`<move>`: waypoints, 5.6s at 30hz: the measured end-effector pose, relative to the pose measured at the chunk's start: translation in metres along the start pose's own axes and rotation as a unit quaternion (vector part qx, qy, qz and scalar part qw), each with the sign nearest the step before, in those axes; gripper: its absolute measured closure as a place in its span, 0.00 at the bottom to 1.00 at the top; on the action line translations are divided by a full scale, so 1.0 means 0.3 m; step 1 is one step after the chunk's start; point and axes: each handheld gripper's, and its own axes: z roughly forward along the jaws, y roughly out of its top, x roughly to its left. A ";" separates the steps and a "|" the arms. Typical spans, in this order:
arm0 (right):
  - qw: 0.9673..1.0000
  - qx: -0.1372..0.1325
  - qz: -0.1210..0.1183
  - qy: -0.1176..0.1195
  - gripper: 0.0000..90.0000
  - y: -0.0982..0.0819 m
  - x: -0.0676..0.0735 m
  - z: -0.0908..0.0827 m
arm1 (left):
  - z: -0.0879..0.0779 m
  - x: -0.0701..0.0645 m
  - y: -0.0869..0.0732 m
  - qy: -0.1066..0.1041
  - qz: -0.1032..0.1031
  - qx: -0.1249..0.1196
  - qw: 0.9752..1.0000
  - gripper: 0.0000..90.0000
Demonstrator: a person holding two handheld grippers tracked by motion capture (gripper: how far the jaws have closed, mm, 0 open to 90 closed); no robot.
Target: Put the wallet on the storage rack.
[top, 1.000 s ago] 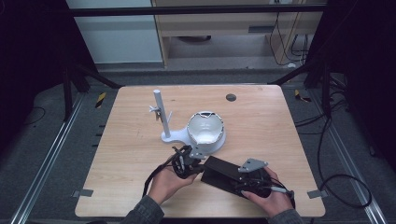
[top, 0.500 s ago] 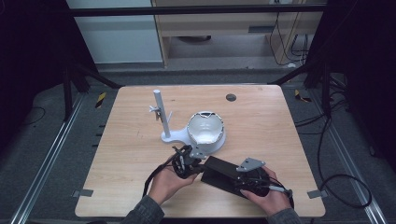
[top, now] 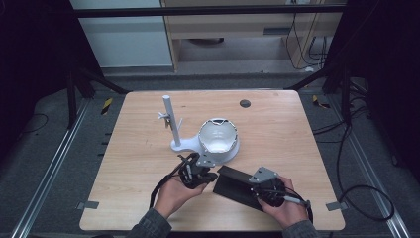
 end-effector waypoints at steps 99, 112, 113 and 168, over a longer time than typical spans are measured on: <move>0.987 -0.087 0.130 0.039 0.11 -0.138 -0.075 0.039 | -0.317 0.107 0.202 -0.022 -0.008 -0.016 1.000 0.91; 0.981 -0.031 0.192 -0.010 0.07 -0.174 -0.133 0.081 | -0.420 0.099 0.274 0.004 -0.001 -0.026 1.000 0.91; 0.980 -0.029 0.195 -0.010 0.07 -0.177 -0.135 0.084 | -0.423 0.103 0.279 0.004 -0.002 -0.027 1.000 0.91; 0.975 -0.018 0.219 -0.031 0.01 -0.195 -0.158 0.103 | -0.336 0.283 0.391 0.059 -0.034 -0.019 0.997 0.91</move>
